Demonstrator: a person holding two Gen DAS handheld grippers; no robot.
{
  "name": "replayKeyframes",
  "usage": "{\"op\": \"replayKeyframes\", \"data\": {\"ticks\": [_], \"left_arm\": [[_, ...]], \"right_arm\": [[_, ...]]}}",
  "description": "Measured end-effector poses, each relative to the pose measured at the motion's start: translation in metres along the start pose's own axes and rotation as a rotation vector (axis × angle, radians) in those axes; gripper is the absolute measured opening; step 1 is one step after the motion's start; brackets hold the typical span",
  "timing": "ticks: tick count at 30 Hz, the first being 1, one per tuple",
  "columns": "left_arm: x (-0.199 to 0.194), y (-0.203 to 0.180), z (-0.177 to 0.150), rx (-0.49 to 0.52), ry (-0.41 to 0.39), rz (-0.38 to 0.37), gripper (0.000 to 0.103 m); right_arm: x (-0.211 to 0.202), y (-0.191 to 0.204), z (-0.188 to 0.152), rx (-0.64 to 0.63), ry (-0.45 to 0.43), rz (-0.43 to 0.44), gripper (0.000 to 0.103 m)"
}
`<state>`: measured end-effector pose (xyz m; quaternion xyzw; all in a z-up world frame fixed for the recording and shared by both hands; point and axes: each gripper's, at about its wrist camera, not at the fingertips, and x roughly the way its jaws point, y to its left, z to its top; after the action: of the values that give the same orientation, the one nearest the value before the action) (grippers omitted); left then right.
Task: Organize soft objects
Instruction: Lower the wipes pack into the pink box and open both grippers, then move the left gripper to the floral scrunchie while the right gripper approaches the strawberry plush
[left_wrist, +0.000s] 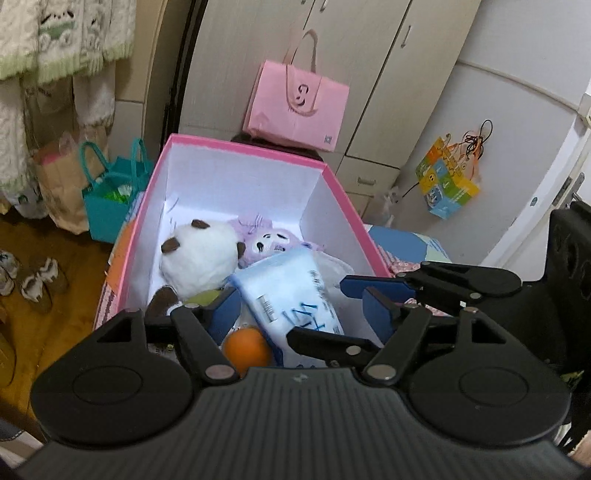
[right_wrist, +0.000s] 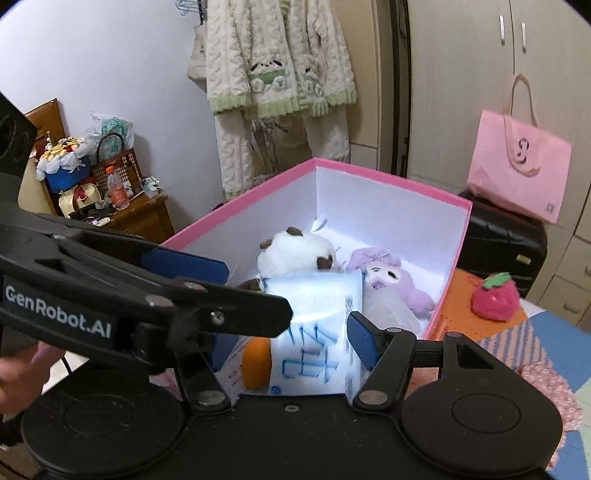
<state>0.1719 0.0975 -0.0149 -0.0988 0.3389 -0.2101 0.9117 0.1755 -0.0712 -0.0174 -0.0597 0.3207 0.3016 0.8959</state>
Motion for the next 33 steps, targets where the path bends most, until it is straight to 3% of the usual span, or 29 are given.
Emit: {"op": "replayKeyframes", "data": {"ticks": [11,21,33], "left_arm": [[-0.042,-0.033,-0.004,0.077,-0.062,0.001,0.077],[-0.059,-0.070,-0.016,0.148,-0.056,-0.011,0.077],[-0.043,-0.130,-0.024,0.233,-0.025,-0.080,0.077]], "right_arm": [[-0.053,0.003,-0.015,-0.029,-0.059,-0.055,0.070],[-0.129,-0.028,-0.052,0.033,-0.130,-0.104,0.070],[-0.184,-0.077,-0.094,0.083,-0.168,-0.215,0.070]]}}
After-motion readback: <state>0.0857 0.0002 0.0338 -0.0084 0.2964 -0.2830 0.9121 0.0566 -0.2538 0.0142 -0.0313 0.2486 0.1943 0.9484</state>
